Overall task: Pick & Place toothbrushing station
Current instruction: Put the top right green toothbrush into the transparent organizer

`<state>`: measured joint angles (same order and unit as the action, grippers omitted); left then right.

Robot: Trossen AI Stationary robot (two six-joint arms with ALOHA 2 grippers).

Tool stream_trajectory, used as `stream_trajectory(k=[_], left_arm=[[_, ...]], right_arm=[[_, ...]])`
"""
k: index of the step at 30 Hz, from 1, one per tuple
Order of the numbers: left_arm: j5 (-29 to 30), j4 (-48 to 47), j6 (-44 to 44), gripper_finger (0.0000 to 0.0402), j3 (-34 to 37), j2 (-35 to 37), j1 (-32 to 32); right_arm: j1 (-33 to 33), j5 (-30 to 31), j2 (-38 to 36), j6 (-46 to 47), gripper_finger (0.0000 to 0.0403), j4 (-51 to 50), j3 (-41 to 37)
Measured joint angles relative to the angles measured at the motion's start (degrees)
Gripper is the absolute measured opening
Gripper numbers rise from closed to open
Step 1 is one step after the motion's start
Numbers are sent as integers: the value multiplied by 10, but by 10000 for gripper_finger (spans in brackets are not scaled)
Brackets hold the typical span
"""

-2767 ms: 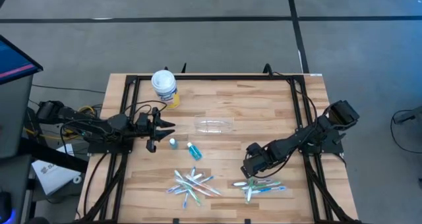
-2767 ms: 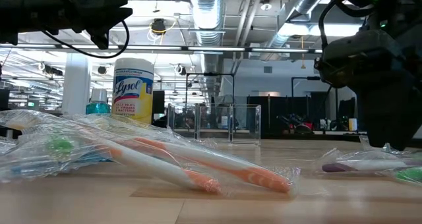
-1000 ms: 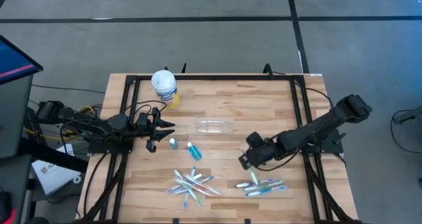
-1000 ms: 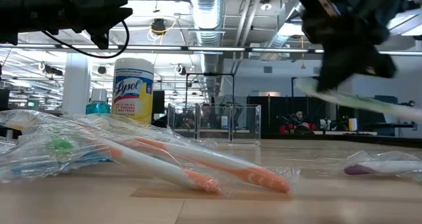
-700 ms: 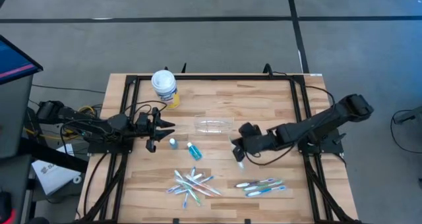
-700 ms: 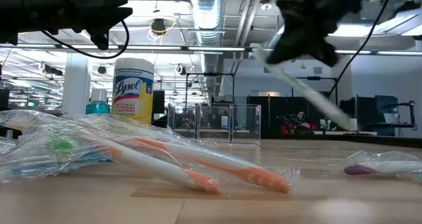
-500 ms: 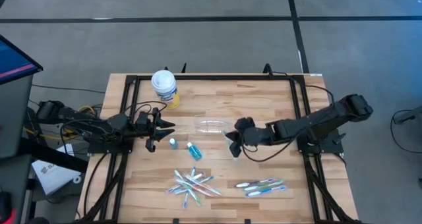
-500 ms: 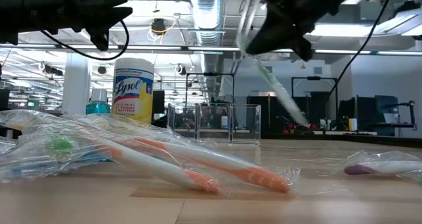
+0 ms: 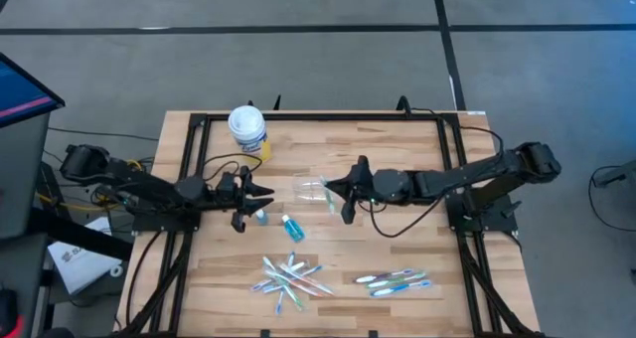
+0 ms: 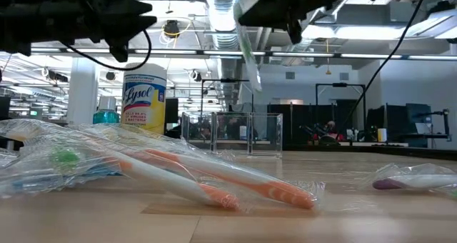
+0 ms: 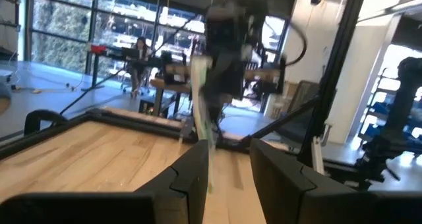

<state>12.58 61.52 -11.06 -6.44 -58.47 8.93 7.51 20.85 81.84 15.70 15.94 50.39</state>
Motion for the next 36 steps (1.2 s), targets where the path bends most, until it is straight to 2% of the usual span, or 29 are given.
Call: stream_trajectory(k=[8,15,20,25,29,36], left_arm=[[6,4,64,108,-88,-118,-9],[5,5,63,110,-146,-188,-51],[3,5,61,128,-182,-222,-70],[-31,5,45,159,-212,-251,-84],[-36,6,44,180,-236,-272,-88],[-35,6,44,197,-261,-291,-89]], right_arm=[[-21,-20,0,-61,0,62,0],[-35,-49,0,-94,0,96,0],[-40,-60,0,-106,0,98,0],[-41,-60,0,-115,0,97,0],[-43,-60,0,-118,0,97,0],[-43,-60,0,-132,0,94,0]])
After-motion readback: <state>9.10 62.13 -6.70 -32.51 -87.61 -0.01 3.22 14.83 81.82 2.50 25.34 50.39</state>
